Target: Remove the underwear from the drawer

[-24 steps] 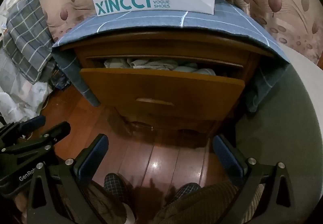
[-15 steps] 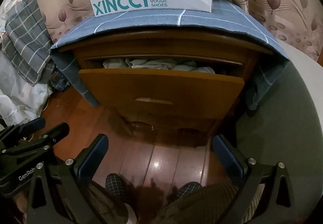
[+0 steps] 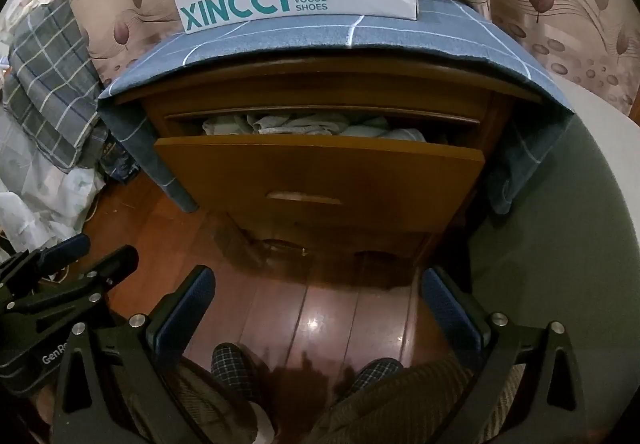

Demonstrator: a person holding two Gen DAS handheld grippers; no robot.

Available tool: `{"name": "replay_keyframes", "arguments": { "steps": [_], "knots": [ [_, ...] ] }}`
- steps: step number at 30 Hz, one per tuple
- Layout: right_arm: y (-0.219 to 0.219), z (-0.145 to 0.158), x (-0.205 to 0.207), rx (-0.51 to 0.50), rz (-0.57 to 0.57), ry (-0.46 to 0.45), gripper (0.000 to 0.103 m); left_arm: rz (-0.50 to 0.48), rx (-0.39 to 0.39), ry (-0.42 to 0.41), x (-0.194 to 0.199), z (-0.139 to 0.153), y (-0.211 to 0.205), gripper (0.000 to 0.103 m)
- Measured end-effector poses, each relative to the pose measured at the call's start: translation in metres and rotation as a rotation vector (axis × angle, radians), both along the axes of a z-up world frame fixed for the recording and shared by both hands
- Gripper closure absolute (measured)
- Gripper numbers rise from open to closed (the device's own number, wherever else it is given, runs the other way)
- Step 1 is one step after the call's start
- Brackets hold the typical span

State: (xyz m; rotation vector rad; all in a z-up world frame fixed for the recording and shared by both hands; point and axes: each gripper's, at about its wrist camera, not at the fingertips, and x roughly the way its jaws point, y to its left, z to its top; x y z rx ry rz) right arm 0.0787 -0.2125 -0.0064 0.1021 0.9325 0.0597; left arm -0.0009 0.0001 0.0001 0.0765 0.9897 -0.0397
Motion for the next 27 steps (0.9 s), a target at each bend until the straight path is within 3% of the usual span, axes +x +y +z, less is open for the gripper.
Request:
{"name": "replay_keyframes", "arguments": {
  "steps": [27],
  "knots": [
    [-0.0017,-0.0016,0.0006,0.020,-0.003,0.010,0.001,0.001,-0.006,0.004,0.0006,-0.0022,0.0030,0.038]
  ]
}}
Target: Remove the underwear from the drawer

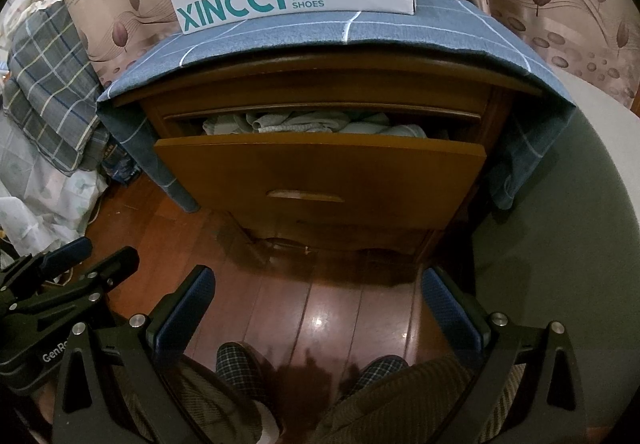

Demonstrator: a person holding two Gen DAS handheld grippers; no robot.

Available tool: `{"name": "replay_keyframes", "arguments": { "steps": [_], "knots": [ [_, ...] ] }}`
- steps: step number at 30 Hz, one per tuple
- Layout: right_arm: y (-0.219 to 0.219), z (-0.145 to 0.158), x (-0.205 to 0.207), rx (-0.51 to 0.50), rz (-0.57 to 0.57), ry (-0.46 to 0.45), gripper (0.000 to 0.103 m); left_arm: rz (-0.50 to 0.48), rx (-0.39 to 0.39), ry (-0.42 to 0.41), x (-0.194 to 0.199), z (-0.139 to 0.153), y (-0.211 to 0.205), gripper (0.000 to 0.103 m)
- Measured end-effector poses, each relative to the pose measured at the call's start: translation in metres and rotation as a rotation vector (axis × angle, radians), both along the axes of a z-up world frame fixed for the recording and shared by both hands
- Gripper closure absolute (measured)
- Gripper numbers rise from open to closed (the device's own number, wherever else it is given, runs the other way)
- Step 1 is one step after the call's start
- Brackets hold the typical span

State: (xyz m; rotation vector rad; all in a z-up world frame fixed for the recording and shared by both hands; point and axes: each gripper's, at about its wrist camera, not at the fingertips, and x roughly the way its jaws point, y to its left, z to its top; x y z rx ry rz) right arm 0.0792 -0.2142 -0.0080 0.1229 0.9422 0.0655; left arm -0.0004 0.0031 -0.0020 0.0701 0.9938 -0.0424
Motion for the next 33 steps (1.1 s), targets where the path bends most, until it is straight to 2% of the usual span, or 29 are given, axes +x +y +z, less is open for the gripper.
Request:
{"name": "replay_keyframes", "arguments": {
  "steps": [33],
  "knots": [
    [-0.0016,-0.0008,-0.0001,0.016,-0.003,0.004,0.001,0.005,0.004,0.009,0.0006,-0.0023,-0.0019,0.038]
  ]
}}
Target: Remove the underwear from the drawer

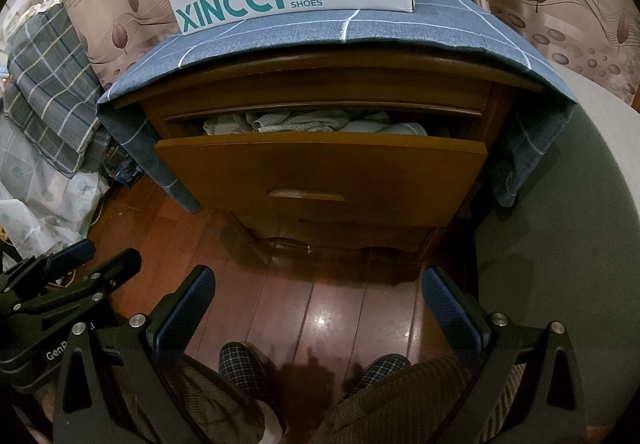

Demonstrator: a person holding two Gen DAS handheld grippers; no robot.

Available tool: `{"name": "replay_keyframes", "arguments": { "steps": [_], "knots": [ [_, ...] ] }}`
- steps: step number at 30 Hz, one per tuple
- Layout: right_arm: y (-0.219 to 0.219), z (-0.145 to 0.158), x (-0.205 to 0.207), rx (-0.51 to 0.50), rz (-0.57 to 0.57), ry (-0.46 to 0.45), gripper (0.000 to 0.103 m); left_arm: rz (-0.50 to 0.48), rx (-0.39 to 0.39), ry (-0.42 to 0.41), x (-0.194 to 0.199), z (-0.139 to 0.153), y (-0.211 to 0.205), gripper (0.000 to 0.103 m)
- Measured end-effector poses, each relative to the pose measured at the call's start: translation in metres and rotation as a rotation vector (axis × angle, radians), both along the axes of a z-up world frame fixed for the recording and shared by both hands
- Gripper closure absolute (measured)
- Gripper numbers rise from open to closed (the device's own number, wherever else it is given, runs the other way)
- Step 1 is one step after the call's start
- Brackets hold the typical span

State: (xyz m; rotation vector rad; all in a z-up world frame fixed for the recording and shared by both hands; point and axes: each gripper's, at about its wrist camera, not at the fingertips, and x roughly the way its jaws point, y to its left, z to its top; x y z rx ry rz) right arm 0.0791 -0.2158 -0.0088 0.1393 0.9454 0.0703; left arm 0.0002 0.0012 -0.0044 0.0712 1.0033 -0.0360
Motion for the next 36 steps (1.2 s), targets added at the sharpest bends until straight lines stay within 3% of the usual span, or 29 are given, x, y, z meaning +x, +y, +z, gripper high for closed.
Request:
{"name": "replay_keyframes", "arguments": {
  "steps": [8,16,21,27,31,36],
  "knots": [
    [-0.002,0.001,-0.002,0.003,-0.009,-0.010,0.001,-0.001,-0.005,0.005,0.001,0.000,0.000,0.038],
    [-0.027,0.012,0.003,0.052,-0.086,-0.022,0.001,0.011,-0.045,0.035,0.009,0.000,0.011,0.038],
    [-0.053,0.019,0.013,0.040,-0.117,-0.027,0.000,0.071,-0.248,0.093,0.033,-0.002,0.032,0.038],
    [-0.078,0.003,0.026,0.134,-0.145,0.048,0.000,0.256,-0.535,0.159,0.076,-0.020,0.058,0.038],
    [-0.079,-0.002,0.027,0.157,-0.120,0.064,0.000,0.331,-0.657,0.183,0.102,-0.030,0.062,0.038],
    [-0.074,-0.007,0.030,0.161,-0.099,0.094,0.000,0.431,-0.750,0.211,0.127,-0.045,0.061,0.038]
  ]
}}
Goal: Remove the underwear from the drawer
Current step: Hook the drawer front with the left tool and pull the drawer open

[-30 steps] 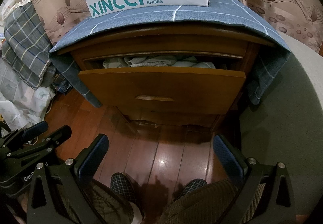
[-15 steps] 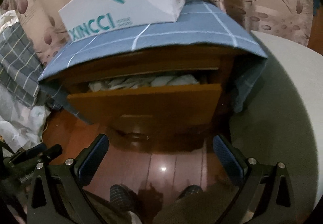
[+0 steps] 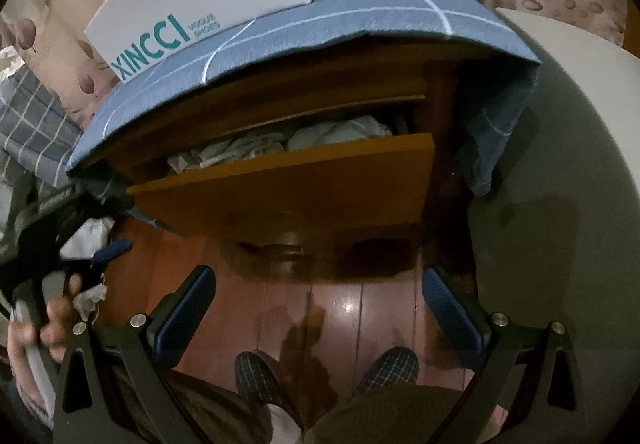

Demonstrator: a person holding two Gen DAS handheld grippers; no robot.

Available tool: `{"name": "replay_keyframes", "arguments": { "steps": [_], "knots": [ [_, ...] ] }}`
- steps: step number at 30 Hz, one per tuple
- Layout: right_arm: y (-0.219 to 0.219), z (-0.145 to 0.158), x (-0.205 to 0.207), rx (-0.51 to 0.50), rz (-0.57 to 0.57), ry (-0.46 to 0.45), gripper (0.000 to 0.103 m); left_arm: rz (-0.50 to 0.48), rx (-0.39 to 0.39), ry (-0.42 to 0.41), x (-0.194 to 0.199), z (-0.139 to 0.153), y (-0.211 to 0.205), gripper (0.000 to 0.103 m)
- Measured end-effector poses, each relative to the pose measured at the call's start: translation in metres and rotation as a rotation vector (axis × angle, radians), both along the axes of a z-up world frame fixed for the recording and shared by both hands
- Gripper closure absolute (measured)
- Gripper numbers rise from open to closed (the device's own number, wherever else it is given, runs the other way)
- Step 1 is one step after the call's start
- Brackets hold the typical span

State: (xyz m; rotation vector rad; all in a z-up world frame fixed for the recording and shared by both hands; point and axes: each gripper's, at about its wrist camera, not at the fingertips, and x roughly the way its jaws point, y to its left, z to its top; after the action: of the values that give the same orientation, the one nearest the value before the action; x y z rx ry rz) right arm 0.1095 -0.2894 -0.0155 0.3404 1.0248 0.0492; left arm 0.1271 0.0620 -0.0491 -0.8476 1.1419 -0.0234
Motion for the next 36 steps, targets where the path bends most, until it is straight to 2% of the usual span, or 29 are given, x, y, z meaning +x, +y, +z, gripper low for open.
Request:
{"name": "replay_keyframes", "arguments": {
  "steps": [6,10,15,17,20,29,32,36],
  "knots": [
    [0.002,-0.003,0.001,-0.011,0.006,0.019,0.000,0.083,-0.110,0.065,0.019,-0.023,0.002,0.036],
    [0.002,-0.005,0.003,0.002,0.015,0.025,0.000,0.138,-0.183,0.062,0.022,-0.034,0.006,0.032],
    [0.004,-0.005,0.002,0.000,0.027,0.017,0.000,0.178,-0.213,0.059,0.023,-0.045,0.011,0.021],
    [0.005,-0.005,0.002,0.002,0.029,0.017,0.000,0.199,-0.224,0.065,0.018,-0.057,0.011,0.012],
    [0.004,-0.005,0.002,0.009,0.029,0.016,0.000,0.250,-0.265,0.092,0.020,-0.069,0.016,0.010],
    [0.006,-0.003,0.002,0.009,0.028,0.001,0.000,0.287,-0.236,0.182,0.046,-0.078,0.017,0.009],
    [0.005,-0.003,0.002,0.011,0.027,0.002,0.000,0.264,-0.214,0.202,0.050,-0.073,0.014,0.007],
    [0.005,-0.003,0.003,0.010,0.023,0.005,0.000,0.187,-0.127,0.203,0.050,-0.071,0.007,0.007]
  ]
}}
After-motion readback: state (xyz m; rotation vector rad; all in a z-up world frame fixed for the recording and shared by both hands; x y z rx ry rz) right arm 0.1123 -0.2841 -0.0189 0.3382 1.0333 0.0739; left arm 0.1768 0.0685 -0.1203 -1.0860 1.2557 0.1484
